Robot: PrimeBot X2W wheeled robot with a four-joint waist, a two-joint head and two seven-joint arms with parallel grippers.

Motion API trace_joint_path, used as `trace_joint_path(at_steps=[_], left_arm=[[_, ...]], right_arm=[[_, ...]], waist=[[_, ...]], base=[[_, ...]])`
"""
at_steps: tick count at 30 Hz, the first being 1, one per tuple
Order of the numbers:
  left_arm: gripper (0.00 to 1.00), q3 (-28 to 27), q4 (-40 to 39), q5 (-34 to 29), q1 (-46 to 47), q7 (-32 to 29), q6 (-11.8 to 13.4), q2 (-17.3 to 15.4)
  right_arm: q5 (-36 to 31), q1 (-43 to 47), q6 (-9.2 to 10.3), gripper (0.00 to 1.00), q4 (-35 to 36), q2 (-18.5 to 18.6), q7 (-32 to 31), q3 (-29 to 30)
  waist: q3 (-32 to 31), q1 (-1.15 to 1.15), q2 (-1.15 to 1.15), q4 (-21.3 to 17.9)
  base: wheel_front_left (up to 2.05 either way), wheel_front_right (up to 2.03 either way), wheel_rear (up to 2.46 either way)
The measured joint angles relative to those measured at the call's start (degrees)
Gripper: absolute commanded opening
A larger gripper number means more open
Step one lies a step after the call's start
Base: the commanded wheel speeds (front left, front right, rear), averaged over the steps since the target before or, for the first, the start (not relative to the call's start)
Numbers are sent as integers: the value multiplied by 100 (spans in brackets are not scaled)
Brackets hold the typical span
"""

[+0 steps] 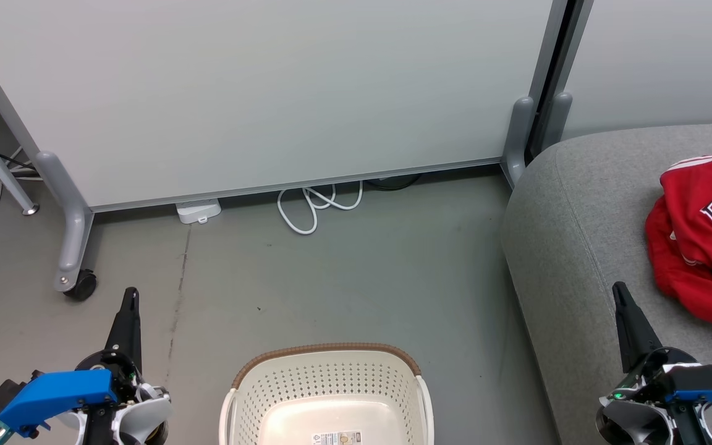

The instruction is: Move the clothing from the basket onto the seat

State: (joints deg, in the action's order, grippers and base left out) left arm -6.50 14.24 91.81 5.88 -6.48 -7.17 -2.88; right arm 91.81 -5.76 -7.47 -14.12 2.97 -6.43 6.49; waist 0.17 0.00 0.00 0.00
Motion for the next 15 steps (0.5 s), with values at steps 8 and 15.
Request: trace_joint_path(at_steps=[8,15], left_arm=[[0,-4,-5,55,8,-3,-4,-1],[0,-4,-5,55,8,-3,-4,-1]], right_arm=[[53,-1,0,0,2,-3,-7,4],[53,-1,0,0,2,-3,-7,4]], waist=[[1,0,0,0],[1,0,0,0]], base=[[0,0,0],[0,0,0]])
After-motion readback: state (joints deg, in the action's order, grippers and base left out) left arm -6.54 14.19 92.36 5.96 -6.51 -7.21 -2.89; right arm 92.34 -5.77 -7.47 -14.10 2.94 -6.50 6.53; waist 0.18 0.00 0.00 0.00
